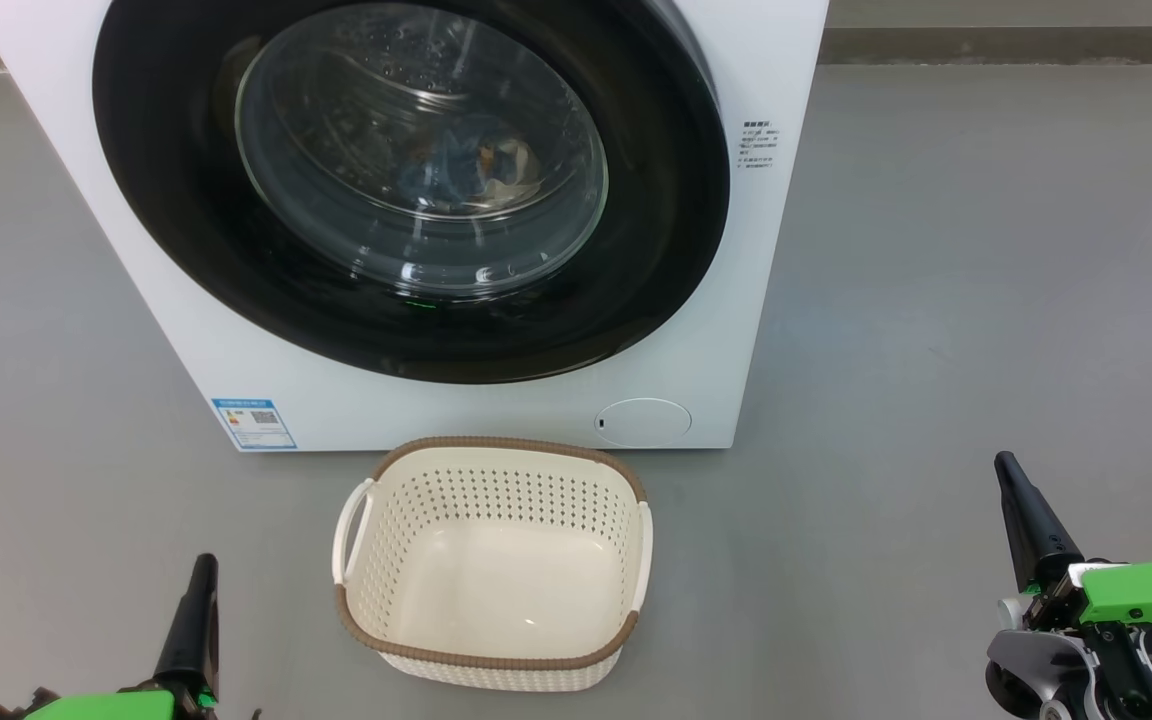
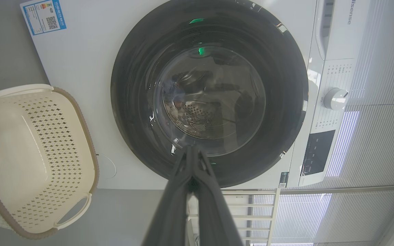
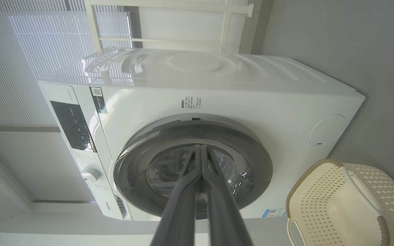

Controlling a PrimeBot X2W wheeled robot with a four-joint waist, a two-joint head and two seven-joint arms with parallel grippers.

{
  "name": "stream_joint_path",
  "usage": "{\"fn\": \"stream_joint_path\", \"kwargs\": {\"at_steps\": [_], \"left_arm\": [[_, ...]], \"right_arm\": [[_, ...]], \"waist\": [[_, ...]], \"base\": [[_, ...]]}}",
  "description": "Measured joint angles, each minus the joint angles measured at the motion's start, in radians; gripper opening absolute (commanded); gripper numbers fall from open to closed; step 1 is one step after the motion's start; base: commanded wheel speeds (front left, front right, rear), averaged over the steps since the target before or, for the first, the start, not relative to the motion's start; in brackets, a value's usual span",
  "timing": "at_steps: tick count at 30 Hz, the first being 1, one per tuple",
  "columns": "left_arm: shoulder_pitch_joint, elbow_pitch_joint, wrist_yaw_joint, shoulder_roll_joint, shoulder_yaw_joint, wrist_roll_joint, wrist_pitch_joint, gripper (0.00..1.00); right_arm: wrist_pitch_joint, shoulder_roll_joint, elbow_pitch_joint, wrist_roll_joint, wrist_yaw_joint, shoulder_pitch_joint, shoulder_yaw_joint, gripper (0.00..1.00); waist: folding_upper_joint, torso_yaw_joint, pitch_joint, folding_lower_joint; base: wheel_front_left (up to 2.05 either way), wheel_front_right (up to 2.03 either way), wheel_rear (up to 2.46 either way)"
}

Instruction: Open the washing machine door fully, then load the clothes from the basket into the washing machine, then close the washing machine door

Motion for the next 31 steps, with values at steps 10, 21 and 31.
{"fn": "stream_joint_path", "kwargs": {"at_steps": [10,21,31], "left_arm": [[0.000,0.000,0.000,0.000,0.000,0.000,0.000,0.00],[0.000,0.000,0.000,0.000,0.000,0.000,0.000,0.00],[0.000,0.000,0.000,0.000,0.001,0.000,0.000,0.00]], "right_arm": [[0.000,0.000,0.000,0.001,0.000,0.000,0.001,0.00],[0.000,-0.001,0.000,0.001,0.000,0.000,0.002,0.00],[0.000,-0.002,0.000,0.001,0.000,0.000,0.003,0.00]], "waist": [[0.0000,0.000,0.000,0.0000],[0.0000,0.000,0.000,0.0000],[0.0000,0.000,0.000,-0.0001]], "base": [[0.00,0.00,0.00],[0.00,0.00,0.00],[0.00,0.00,0.00]]}}
